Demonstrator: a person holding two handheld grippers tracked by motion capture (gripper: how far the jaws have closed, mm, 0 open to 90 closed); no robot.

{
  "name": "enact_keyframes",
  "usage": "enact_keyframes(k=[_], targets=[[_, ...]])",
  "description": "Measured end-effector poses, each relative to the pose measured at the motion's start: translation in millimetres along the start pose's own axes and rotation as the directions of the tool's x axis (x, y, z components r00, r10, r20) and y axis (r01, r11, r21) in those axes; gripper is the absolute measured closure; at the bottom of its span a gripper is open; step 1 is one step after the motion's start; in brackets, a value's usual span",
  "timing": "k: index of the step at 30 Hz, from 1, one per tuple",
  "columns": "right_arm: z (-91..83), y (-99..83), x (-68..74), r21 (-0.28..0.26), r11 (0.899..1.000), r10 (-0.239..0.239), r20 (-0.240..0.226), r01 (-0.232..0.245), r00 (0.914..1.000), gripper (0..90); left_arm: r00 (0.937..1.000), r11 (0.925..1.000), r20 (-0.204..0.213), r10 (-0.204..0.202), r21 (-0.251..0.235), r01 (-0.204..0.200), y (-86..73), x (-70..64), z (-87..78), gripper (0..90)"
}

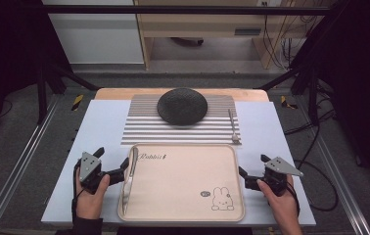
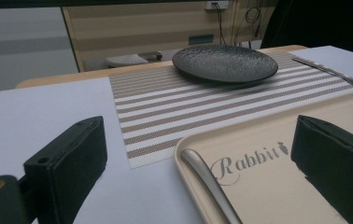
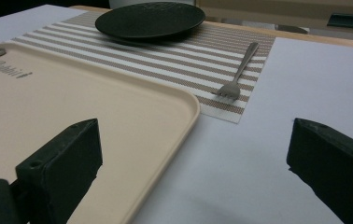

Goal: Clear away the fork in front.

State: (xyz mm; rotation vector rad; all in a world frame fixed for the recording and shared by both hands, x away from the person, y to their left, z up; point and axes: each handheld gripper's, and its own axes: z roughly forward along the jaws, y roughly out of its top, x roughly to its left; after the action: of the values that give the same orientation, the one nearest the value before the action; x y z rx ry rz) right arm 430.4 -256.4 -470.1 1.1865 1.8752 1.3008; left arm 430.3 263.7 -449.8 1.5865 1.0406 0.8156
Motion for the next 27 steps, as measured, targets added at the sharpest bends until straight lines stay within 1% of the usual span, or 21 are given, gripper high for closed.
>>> enact_keyframes(k=[2, 4, 5, 7, 8, 9, 10, 15, 19, 20, 21, 23, 24, 25, 26, 27], targets=[[1.5, 5.4, -0.2, 0.003, 1.0, -0.007, 0.004, 0.007, 1.0, 4.3, 0.9999, 0.9999, -0.002, -0.015, -0.004, 0.015, -0.3, 2.8, -0.9, 3.5], [4.9, 16.2, -1.2, -0.004, 1.0, 0.005, -0.001, -0.005, 1.0, 5.2, 0.9995, 0.9996, -0.008, -0.03, -0.004, 0.03, -1.1, 5.2, -1.1, 3.5], [4.9, 16.2, -1.2, -0.004, 1.0, 0.005, -0.001, -0.005, 1.0, 5.2, 0.9994, 0.9994, -0.008, -0.035, -0.004, 0.035, -1.4, 6.2, -1.2, 3.5], [8.3, 25.0, -2.0, 0.0, 1.0, 0.001, -0.004, -0.001, 1.0, 5.4, 0.9991, 0.9991, -0.012, -0.041, -0.008, 0.04, -1.7, 7.8, -1.8, 3.5], [10.2, 30.1, -2.2, 0.002, 1.0, -0.008, -0.009, 0.008, 0.9999, 5.4, 0.999, 0.9991, -0.014, -0.042, -0.01, 0.042, -1.7, 8.5, -2.3, 3.5], [14.2, 42.3, -2.3, 0.011, 1.0, -0.021, -0.009, 0.021, 0.9997, 5.6, 0.9989, 0.9989, -0.017, -0.045, -0.013, 0.044, -1.7, 9.1, -2.6, 3.5], [14.2, 42.3, -2.3, 0.011, 1.0, -0.021, -0.009, 0.021, 0.9997, 5.6, 0.9988, 0.9988, -0.017, -0.046, -0.016, 0.046, -1.7, 9.6, -2.7, 3.5], [26.7, 76.5, -4.2, 0.03, 0.999, -0.037, -0.033, 0.038, 0.9988, 6.1, 0.9988, 0.9989, -0.018, -0.046, -0.011, 0.046, -2.5, 10.5, -2.5, 3.3], [40.4, 100.7, -6.3, 0.049, 0.998, -0.042, -0.05, 0.044, 0.9979, 7.0, 0.9986, 0.9986, -0.02, -0.049, -0.02, 0.048, -2.5, 11.5, -3.2, 2.5], [48.4, 109.9, -7.7, 0.068, 0.996, -0.052, -0.052, 0.055, 0.9973, 7.4, 0.9986, 0.9986, -0.02, -0.05, -0.02, 0.049, -2.7, 12.0, -3.2, 2.4], [48.4, 109.9, -7.7, 0.068, 0.996, -0.052, -0.052, 0.055, 0.9973, 7.4, 0.9985, 0.9986, -0.021, -0.051, -0.017, 0.051, -2.9, 12.6, -3.2, 2.4], [57.0, 117.6, -9.5, 0.081, 0.995, -0.051, -0.051, 0.055, 0.9974, 8.0, 0.9983, 0.9984, -0.024, -0.053, -0.018, 0.053, -3.1, 13.1, -3.2, 2.5], [65.5, 124.2, -12.1, 0.092, 0.995, -0.041, -0.054, 0.046, 0.9977, 9.7, 0.9983, 0.9984, -0.024, -0.054, -0.019, 0.053, -3.1, 13.2, -3.2, 2.4], [65.5, 124.2, -12.1, 0.092, 0.995, -0.041, -0.054, 0.046, 0.9977, 9.7, 0.9983, 0.9984, -0.023, -0.053, -0.02, 0.053, -3.2, 13.2, -3.0, 2.4], [70.0, 127.1, -13.8, 0.102, 0.994, -0.037, -0.057, 0.043, 0.9977, 11.0, 0.9984, 0.9985, -0.023, -0.052, -0.019, 0.052, -3.3, 13.1, -2.8, 2.4], [79.9, 131.3, -16.4, 0.127, 0.991, -0.026, -0.057, 0.033, 0.9981, 11.6, 0.9984, 0.9986, -0.024, -0.051, -0.017, 0.051, -3.3, 13.0, -2.5, 2.1]])
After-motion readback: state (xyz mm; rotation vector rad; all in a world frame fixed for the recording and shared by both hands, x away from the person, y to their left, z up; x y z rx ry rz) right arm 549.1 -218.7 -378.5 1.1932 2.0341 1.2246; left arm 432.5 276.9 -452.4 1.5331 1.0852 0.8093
